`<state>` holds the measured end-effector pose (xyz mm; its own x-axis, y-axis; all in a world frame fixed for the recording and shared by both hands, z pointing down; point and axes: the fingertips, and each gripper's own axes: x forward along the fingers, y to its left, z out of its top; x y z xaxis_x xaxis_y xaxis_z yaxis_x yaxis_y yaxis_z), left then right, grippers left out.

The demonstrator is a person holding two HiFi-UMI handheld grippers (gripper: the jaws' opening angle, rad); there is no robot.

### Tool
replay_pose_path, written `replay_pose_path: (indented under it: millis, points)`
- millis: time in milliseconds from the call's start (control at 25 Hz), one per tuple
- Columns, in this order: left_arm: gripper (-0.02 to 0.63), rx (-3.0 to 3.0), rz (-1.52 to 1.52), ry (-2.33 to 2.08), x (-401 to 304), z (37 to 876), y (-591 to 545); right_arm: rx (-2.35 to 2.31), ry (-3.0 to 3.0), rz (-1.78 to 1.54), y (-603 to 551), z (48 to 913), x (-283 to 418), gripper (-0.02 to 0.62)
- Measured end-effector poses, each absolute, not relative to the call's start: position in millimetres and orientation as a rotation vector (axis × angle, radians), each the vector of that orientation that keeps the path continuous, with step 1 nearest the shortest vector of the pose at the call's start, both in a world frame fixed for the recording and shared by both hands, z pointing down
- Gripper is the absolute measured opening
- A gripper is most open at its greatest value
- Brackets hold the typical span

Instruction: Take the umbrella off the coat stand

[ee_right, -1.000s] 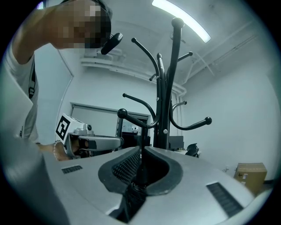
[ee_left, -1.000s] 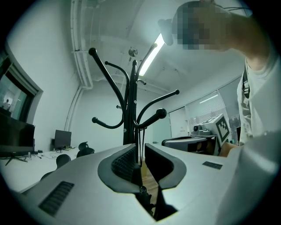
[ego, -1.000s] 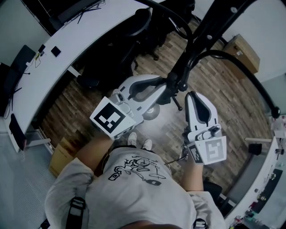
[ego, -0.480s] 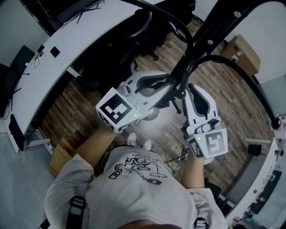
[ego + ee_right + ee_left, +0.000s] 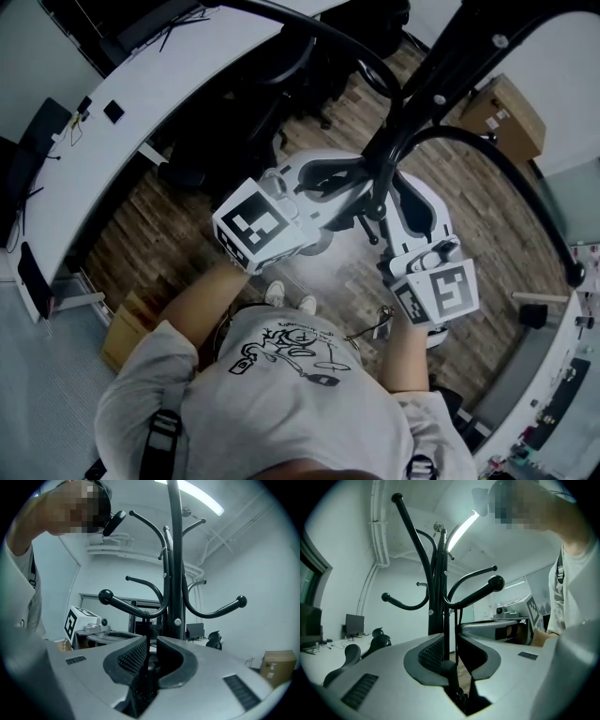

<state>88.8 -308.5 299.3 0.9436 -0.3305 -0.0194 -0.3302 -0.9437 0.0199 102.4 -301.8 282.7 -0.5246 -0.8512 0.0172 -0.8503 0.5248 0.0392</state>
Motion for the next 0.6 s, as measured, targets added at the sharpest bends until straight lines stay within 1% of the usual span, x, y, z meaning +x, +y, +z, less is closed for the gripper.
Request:
replay_pose_path:
  millis: [80,280,600]
  points:
    - [0.094,3.085,-0.045,-0.509,89.1,299.6,-307.2,1.499,-2.727,-0.035,-301.6,282.5,101.2,0.069]
    - [0.030,3.088,-0.050,-0.493,93.3,297.2,-303.5,1.459,-2.758,-0.030,-300.0,282.2,98.4,0.028]
    - [0.025,3.080,-0.013,-0.552,88.8,297.5,-306.1,1.458,-2.751,-0.052,-298.0,284.0,99.4,0.017]
